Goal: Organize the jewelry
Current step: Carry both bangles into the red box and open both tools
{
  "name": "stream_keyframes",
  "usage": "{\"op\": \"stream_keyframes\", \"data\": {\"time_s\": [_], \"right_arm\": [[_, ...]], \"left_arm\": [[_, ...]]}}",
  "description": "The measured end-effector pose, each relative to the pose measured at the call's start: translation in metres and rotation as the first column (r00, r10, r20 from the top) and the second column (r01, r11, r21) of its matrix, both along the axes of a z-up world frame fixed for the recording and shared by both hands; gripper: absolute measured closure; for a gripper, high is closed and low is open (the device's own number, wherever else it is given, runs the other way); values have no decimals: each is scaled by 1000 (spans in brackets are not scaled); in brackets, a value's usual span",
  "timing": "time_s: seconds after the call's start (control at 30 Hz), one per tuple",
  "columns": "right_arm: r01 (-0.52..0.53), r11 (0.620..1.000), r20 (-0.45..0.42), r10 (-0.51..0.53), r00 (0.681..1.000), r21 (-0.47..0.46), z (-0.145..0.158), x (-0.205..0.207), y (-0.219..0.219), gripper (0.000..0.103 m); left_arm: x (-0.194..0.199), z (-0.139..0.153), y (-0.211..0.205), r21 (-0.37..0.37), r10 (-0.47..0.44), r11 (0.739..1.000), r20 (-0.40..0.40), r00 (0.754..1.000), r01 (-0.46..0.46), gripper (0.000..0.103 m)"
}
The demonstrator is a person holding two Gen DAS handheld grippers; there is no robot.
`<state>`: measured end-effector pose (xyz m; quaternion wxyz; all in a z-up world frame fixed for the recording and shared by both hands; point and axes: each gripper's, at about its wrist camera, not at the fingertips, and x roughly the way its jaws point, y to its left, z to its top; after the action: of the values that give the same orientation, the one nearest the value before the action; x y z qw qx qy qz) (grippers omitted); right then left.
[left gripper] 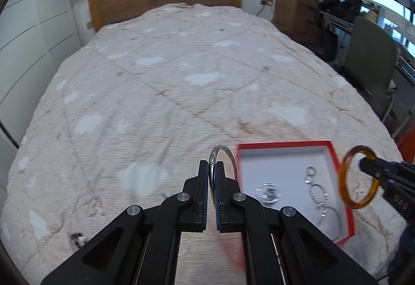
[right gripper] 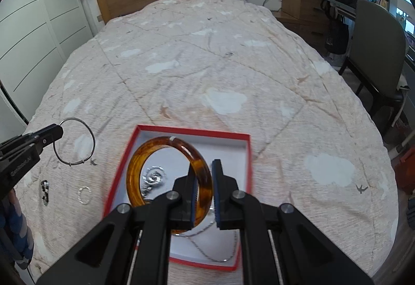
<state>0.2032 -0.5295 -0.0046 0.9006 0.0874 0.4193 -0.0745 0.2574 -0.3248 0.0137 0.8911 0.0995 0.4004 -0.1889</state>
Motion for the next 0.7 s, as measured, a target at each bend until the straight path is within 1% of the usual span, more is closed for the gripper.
{"op": "stream_keyframes", "data": {"time_s": [0.17, 0.33, 0.53, 0.7], "right_arm": [[15, 1000, -32, -15, 999, -1, -22, 11, -22, 93], [10, 1000, -48, -9, 999, 4, -40, 28, -32, 93], [-14, 1000, -84, 14, 996, 6, -64, 51, -32, 93], [-30, 1000, -120, 28, 992, -9, -81, 68, -31, 93]], "left_arm": [[-5, -18, -35, -20, -68, 998, -55, 996, 67, 99], [1, -40, -61, -1, -110, 994, -85, 990, 111, 99], [17, -65, -79, 23, -132, 990, -117, 984, 136, 99], [30, -85, -81, 32, -122, 991, -153, 981, 128, 99]]}}
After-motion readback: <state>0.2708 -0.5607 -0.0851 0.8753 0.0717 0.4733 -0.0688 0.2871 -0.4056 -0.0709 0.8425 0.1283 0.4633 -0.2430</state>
